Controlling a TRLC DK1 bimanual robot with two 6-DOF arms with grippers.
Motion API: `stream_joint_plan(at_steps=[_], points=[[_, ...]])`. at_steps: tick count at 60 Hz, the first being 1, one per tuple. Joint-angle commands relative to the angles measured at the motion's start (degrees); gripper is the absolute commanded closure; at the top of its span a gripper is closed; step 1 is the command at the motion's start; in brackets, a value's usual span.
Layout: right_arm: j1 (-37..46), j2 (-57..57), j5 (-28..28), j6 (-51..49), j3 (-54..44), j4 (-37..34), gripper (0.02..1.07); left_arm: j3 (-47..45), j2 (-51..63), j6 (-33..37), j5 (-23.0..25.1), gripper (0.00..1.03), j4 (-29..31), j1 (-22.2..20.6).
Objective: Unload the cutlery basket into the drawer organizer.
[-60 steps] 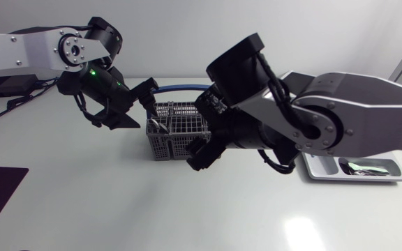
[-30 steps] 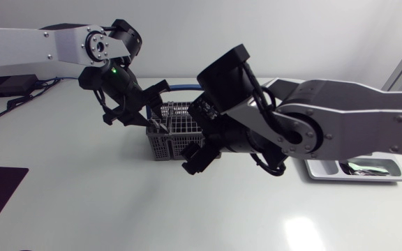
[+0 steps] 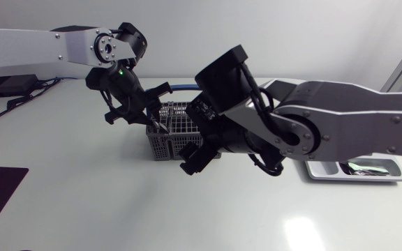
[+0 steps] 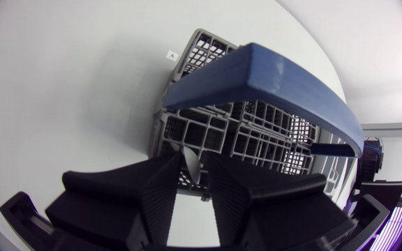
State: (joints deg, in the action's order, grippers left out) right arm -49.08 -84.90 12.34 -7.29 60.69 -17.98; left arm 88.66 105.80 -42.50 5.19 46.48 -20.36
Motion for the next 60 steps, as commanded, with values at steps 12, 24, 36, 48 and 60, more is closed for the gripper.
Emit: stream_joint_plan(at_steps=[12,24,36,48,60], points=[[-0.75,-1.23,0.76,-0.45,-0.04,0.40,0.16,1.69,1.16,-2.06,-0.71,0.91,0.54,-0.82],[-0.84,-1.14,0.76,-0.36,-0.39,0.57,0.16,1.43,1.43,-1.97,-1.59,0.94,0.45,-0.91],[-0.93,-1.14,0.76,-0.36,-0.83,0.66,0.16,1.43,1.25,-1.97,-1.85,0.99,0.54,-1.00],[-0.93,-1.14,0.76,-0.36,-1.27,1.10,0.16,1.34,-0.07,-1.97,-1.85,0.99,0.98,-0.73],[-1.37,-1.49,0.76,-0.36,-1.10,1.28,0.16,0.46,-2.18,-2.06,-1.85,0.99,1.07,-0.56]])
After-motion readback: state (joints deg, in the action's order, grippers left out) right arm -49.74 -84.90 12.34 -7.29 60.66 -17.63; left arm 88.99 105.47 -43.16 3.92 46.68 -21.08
